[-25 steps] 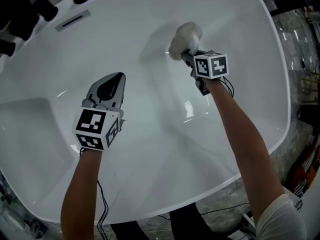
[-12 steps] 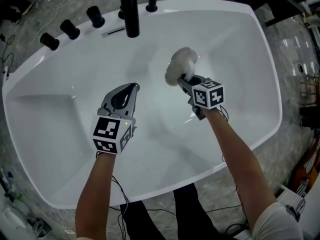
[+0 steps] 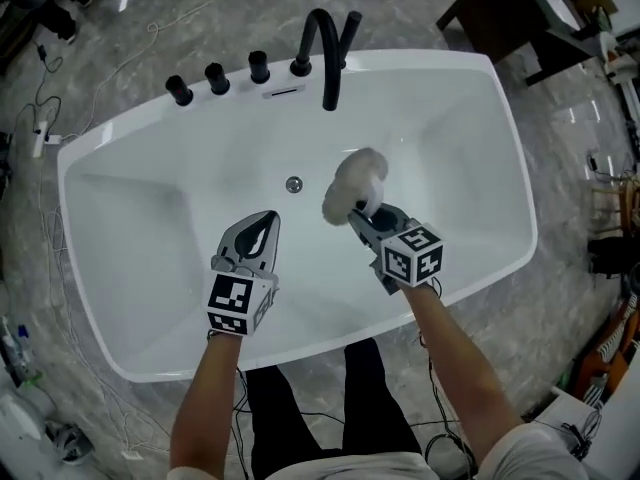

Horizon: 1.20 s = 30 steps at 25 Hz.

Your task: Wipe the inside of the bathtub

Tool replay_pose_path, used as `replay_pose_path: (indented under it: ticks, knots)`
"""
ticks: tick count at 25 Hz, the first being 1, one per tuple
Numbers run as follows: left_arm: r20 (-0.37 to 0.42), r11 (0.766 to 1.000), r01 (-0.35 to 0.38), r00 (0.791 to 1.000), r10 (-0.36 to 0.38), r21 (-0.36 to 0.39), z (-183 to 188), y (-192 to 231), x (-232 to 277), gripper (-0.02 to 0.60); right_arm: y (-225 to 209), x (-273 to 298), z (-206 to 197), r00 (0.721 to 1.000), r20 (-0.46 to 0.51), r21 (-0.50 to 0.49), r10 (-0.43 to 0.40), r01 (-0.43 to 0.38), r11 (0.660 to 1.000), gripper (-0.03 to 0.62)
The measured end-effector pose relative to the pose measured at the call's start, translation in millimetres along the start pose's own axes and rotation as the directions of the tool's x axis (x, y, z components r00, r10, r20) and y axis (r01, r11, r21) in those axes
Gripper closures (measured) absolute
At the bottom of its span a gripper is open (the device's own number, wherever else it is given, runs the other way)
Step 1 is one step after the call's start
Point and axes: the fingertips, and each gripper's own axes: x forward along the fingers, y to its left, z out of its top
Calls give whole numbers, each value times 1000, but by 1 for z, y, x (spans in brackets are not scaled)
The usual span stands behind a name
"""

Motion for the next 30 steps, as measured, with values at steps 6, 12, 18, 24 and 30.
replay_pose_path:
  ticks: [6,12,18,24,30]
  knots:
    - [46,999,-43,998,44,-23,37,-11,-78,571,75,-74,29,1000,26,-18,13,-12,1000,496]
    - [63,997,-70,995,72,-27,66,-29,-135,571,121,-138,62,996,83,-14,19,-17,1000,496]
    - [96,996,-87,992,88,-9,95,-61,-186,571,162,-188,81,989,140,-46,43,-37,998,496]
    - [98,990,-139,985,141,-33,105,-103,-215,571,173,-232,80,982,167,-53,85,-77,996,496]
    - [143,966,-243,957,253,-83,128,-152,-227,571,165,-273,95,968,162,-153,192,-167,974,496]
